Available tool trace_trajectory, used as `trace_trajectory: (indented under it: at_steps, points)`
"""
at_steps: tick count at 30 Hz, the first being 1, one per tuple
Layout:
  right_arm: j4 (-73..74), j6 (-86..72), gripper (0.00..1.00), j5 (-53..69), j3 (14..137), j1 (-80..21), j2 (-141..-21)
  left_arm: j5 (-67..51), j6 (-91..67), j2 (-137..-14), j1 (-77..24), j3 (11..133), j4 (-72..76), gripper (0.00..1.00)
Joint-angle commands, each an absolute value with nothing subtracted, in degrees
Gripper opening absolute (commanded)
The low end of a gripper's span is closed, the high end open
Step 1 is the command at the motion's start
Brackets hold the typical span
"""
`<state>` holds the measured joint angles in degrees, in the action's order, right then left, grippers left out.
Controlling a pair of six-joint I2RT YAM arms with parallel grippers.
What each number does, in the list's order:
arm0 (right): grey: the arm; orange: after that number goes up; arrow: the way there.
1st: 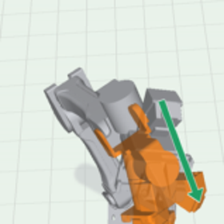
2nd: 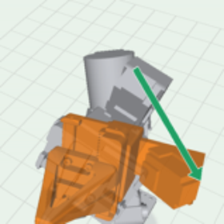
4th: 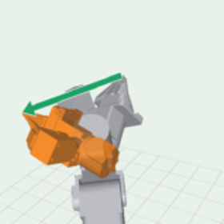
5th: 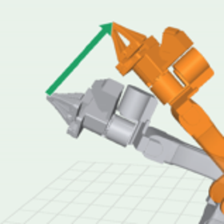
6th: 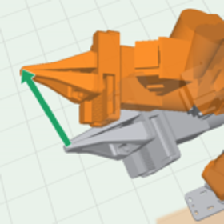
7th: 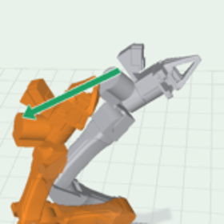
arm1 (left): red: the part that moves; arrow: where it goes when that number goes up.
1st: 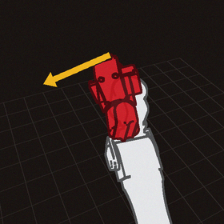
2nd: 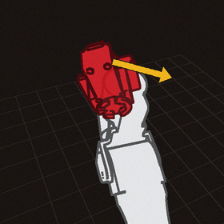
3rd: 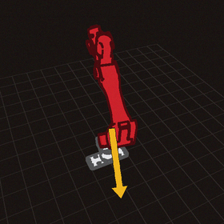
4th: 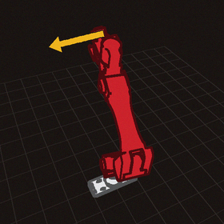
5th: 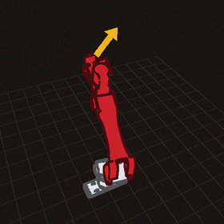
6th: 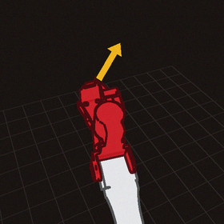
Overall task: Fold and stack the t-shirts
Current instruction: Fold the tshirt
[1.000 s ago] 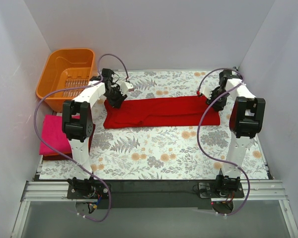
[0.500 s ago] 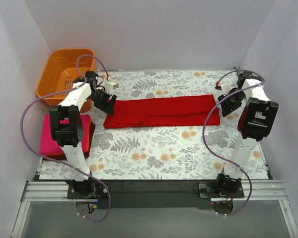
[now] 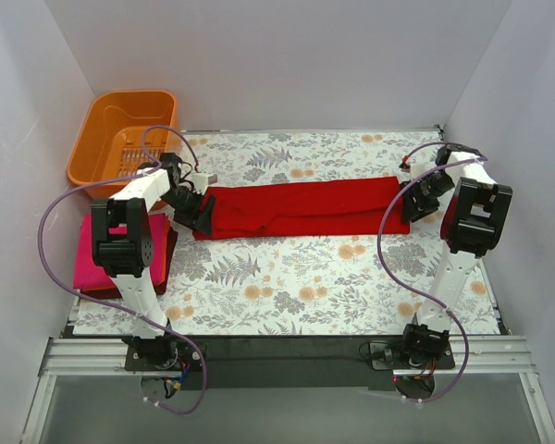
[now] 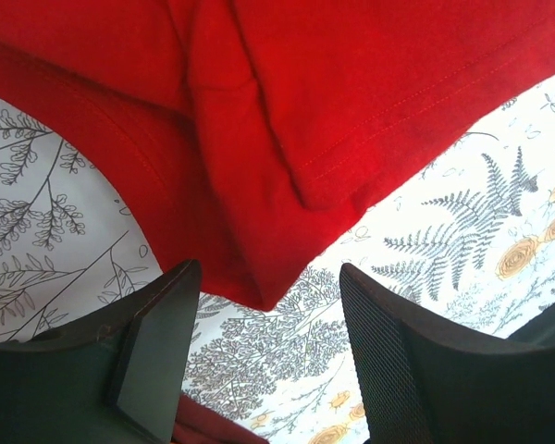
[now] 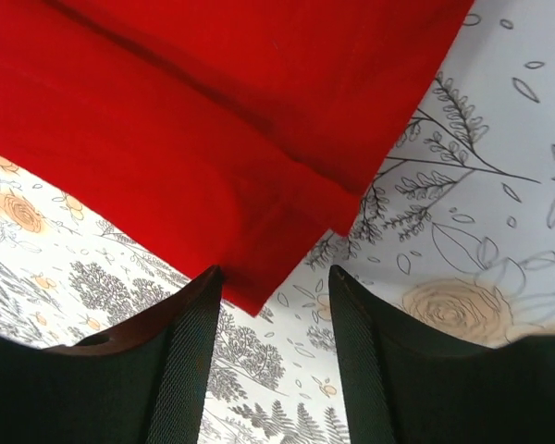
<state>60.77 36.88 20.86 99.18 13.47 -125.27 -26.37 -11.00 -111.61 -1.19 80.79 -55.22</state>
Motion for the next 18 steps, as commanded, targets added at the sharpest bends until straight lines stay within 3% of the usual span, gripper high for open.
trace_trajectory:
  at_steps: [1,6,9,10,12,14,15,18]
  points:
    - [62.1,34.5,0.52,23.8,98.4,13.4,-125.8,-26.5,-12.0,-108.2,-1.0,79.6,-52.7,0.61]
    - [62.2,34.6,0.33,25.1,97.8,13.5,-125.8,-28.0,-12.2,-109.2,-1.0,79.9,-52.9,0.61]
    - [62.3,35.2,0.24,24.3,97.6,13.5,-125.3,-28.6,-12.4,-109.2,-1.0,80.2,-52.6,0.53]
    - [62.4,35.7,0.16,23.9,97.4,13.5,-125.1,-28.7,-12.5,-109.3,-1.0,80.9,-52.6,0.41]
    - [62.4,36.2,0.03,22.9,97.1,13.5,-124.8,-29.0,-12.4,-109.5,-0.9,81.8,-53.4,0.29]
    - [62.4,36.7,0.01,22.2,97.0,13.8,-124.5,-29.1,-12.0,-110.2,-0.9,83.7,-55.2,0.07]
    - [62.6,37.0,0.01,21.4,97.1,13.9,-124.5,-29.0,-11.8,-110.6,-0.8,84.3,-56.0,0.01]
    - [62.6,38.8,0.01,18.5,96.8,14.2,-123.7,-28.8,-11.1,-111.8,-0.4,87.1,-59.4,0.0]
